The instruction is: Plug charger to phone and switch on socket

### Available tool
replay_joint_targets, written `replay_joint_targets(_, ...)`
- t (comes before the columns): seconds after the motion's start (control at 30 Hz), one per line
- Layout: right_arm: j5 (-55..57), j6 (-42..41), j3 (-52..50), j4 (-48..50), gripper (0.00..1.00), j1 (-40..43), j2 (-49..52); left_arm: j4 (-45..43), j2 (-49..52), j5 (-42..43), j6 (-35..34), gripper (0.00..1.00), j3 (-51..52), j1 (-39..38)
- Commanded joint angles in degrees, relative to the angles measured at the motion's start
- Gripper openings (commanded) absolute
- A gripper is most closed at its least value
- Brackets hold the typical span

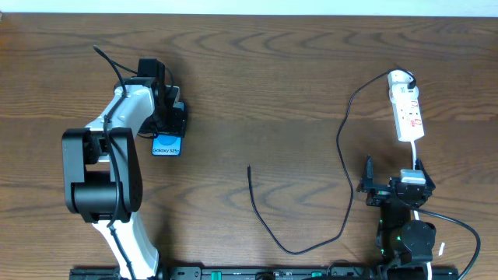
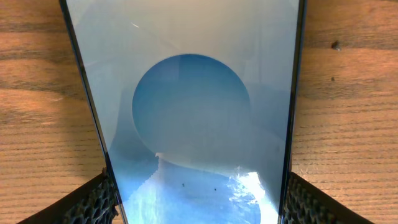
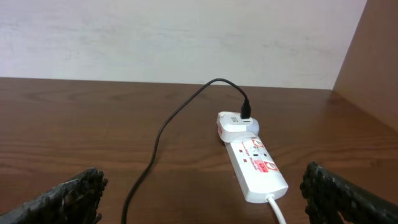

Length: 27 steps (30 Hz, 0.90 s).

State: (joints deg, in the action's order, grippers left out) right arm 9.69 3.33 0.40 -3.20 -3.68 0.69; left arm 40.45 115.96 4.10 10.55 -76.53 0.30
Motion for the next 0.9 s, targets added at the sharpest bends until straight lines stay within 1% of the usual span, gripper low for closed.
replay_joint_targets(0.0,0.2,-0.7,-0.1,-0.2,0.99,-0.4,-0.4,0.2,3.7,-2.2,0.6,0.66,0.9,0.0)
replay_joint_targets(0.27,0.2,-0.7,-0.1,-0.2,0.99,-0.4,-0.4,0.2,3.7,-2.2,0.9,0.58,0.9,0.0)
replay_joint_targets(0.7,0.2,-0.7,-0.1,-0.2,0.99,-0.4,-0.4,0.2,3.7,-2.2,1.0,0.38,0.9,0.0)
replay_joint_targets(0.77,0.2,-0.7,-0.1,-0.2,0.99,-0.4,-0.4,0.2,3.7,-2.2,1.0,0.32,0.9,0.0)
replay_joint_targets(0.87,0.2,-0.7,-0.1,-0.2,0.99,-0.4,-0.4,0.2,3.7,-2.2,1.0,0.27,0.9,0.0)
